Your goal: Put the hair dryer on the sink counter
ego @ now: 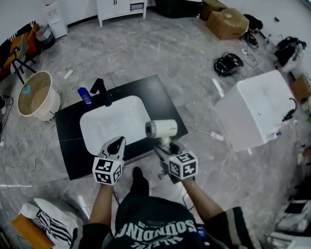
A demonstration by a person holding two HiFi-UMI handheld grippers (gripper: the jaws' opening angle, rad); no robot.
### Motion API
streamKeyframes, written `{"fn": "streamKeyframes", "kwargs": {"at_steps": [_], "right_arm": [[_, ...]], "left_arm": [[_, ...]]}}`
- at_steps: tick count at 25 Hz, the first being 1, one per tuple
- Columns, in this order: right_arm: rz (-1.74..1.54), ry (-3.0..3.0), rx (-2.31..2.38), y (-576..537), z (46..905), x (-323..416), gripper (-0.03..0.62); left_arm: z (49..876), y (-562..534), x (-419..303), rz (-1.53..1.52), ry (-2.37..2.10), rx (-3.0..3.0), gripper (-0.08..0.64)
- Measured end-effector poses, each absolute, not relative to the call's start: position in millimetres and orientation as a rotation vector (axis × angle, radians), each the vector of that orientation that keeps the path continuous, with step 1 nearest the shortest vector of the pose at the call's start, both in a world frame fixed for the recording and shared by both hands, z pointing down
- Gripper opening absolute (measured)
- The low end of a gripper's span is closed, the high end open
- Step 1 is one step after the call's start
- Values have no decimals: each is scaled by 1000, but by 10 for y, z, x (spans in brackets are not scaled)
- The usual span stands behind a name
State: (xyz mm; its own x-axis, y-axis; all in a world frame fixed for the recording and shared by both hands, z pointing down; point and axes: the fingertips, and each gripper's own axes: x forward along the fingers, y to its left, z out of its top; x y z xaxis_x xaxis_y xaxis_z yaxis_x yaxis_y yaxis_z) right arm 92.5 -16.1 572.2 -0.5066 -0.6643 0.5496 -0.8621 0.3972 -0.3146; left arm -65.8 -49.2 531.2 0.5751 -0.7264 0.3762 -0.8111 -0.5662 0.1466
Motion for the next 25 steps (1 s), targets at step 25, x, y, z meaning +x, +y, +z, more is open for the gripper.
{"fn": "streamKeyframes", "kwargs": {"at_steps": [25], "right_arm": [[733,-2318,1270,-1608,5783,744,216]], "left_arm": [[5428,-1970,-832,383,-1249,2474,0]]}}
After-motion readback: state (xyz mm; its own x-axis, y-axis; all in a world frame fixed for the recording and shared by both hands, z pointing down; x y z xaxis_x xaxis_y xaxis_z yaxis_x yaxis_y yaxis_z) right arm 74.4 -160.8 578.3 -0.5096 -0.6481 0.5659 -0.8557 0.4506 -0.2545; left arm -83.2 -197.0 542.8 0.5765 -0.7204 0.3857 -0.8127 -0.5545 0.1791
